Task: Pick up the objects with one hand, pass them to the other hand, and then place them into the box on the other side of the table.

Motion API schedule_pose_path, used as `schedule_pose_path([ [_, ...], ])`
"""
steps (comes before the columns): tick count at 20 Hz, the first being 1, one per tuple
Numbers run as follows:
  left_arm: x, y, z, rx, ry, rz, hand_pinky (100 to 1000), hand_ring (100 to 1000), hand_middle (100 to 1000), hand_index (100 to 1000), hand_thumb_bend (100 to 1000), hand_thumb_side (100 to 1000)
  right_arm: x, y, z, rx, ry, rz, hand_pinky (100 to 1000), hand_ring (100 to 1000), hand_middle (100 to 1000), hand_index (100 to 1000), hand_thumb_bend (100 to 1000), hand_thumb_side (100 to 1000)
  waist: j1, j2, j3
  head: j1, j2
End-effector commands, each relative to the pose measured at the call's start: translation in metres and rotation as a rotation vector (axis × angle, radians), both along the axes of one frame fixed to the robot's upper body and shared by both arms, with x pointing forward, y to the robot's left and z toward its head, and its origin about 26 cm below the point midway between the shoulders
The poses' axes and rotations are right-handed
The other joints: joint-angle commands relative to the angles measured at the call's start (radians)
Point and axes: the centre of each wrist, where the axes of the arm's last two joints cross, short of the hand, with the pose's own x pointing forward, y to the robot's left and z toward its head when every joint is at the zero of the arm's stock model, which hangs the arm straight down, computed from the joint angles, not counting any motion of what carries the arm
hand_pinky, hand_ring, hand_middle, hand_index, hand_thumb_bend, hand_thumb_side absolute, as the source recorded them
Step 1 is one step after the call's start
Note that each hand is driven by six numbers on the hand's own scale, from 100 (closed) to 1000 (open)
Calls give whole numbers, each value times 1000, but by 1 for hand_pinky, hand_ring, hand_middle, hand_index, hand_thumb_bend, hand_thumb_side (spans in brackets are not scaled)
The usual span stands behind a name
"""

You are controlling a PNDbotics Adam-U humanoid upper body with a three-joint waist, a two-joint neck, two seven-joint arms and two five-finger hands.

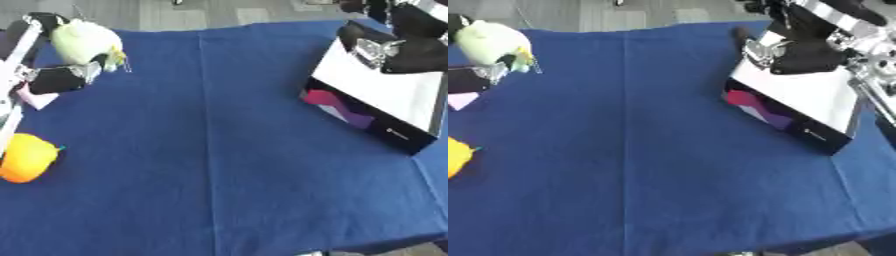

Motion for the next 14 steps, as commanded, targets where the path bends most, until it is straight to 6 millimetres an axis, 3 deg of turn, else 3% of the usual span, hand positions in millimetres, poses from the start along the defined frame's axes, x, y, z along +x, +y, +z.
schedule_pose_path([
  [1,-2,-8,7,-14,-62,-21,761,743,566,530,100,215,-2,6,9,-47,-24,16,987,1000,1000,1000,100,327,-14,-38,2,-12,6],
  [14,-5,-42,-6,-104,-115,-140,758,743,561,530,100,244,1,33,16,-127,12,62,984,992,1000,1000,100,341,-20,-26,25,-57,6],
])
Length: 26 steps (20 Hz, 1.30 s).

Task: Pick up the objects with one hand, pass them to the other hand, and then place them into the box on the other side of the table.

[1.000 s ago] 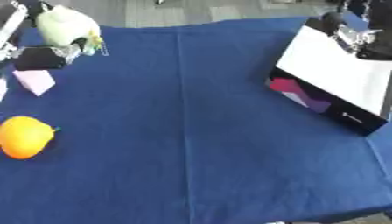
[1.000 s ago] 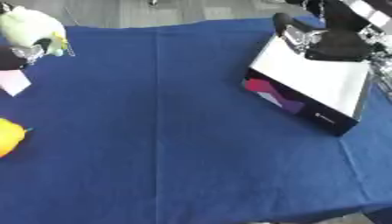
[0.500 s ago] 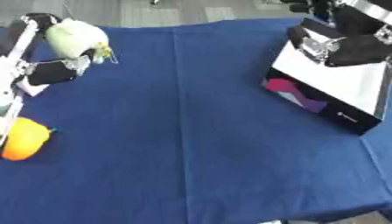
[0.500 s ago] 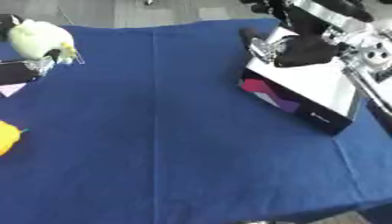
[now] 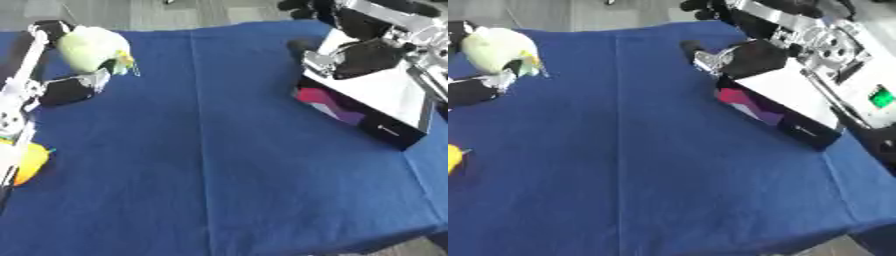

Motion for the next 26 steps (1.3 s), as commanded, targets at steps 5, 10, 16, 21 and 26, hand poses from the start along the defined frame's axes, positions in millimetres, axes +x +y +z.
schedule_pose_path([
  [5,-5,-26,7,-32,-81,-87,759,743,562,530,100,239,-1,14,11,-20,33,1,987,989,1000,1000,100,401,-17,-21,21,-23,1],
  [10,-7,-40,7,-39,-101,-129,759,742,561,530,100,242,4,21,13,-28,53,9,987,989,1000,1000,100,397,-19,-16,43,-39,1],
  [16,-11,-60,12,-48,-136,-188,760,742,562,529,100,232,9,26,14,-31,60,31,988,990,1000,1000,100,401,-20,-7,65,-61,1],
  [21,-15,-81,14,-55,-153,-233,759,742,559,529,100,235,10,30,16,-25,66,56,987,989,1000,1000,100,366,-19,-3,75,-81,1],
  [26,-18,-96,13,-68,-152,-263,758,741,557,529,100,237,10,32,16,-35,74,88,989,991,1000,1000,100,368,-17,1,81,-94,1],
])
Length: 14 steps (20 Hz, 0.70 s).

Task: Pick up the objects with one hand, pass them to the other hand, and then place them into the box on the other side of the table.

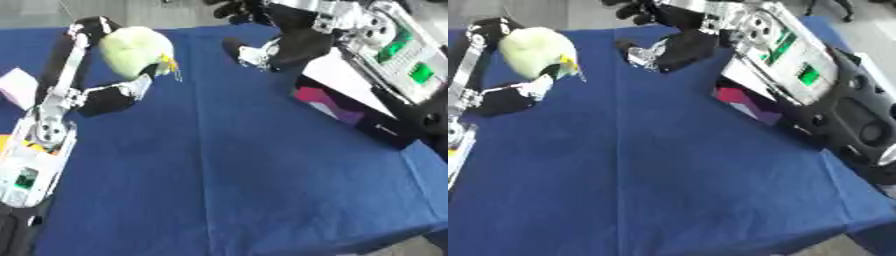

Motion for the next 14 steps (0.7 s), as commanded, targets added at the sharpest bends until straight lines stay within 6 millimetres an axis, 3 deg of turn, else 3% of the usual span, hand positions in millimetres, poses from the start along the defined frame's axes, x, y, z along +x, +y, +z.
schedule_pose_path([
  [1,-3,-12,12,-14,-40,-35,757,741,556,529,100,238,-1,0,9,-11,-16,21,989,991,1000,1000,100,374,-10,0,2,-11,-1],
  [7,-6,-26,11,-34,-40,-65,745,741,554,529,100,243,-1,5,9,-27,10,63,991,994,1000,1000,100,440,-10,5,5,-11,-8],
  [14,-10,-34,14,-49,-72,-98,743,740,552,529,100,232,0,8,7,-61,12,74,990,994,1000,1000,100,444,-13,13,15,-21,-18],
])
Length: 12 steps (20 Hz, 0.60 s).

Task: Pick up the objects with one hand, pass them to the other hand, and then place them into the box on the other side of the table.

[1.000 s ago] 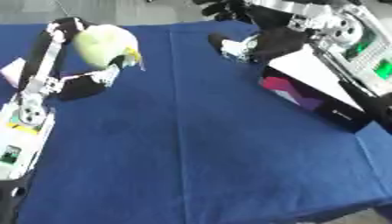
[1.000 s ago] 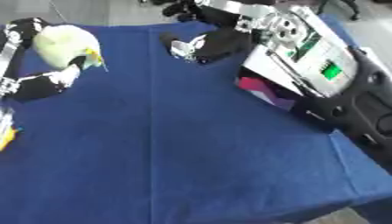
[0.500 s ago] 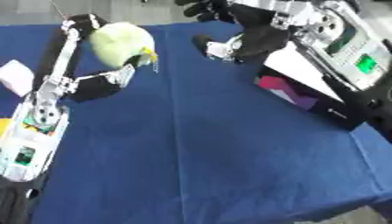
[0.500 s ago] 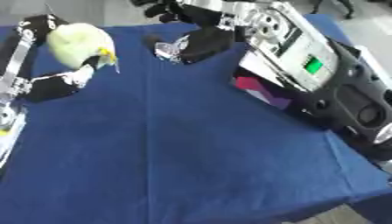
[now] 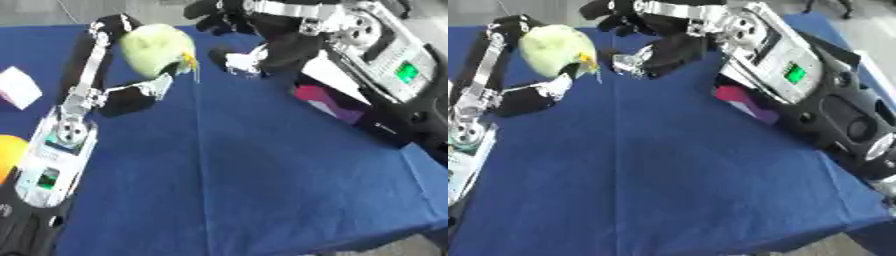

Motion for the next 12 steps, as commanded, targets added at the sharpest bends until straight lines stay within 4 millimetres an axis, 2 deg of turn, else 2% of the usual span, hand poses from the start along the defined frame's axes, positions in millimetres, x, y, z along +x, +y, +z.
schedule_pose_path([
  [1,-4,-7,13,-13,-56,-34,743,740,552,529,100,230,0,0,9,-25,-37,0,989,994,1000,1000,100,438,-13,1,0,-6,-13],
  [12,-9,-17,15,-28,-101,-119,744,740,553,531,100,227,3,2,7,-77,-65,4,986,992,1000,1000,100,433,-19,9,5,-20,-15],
])
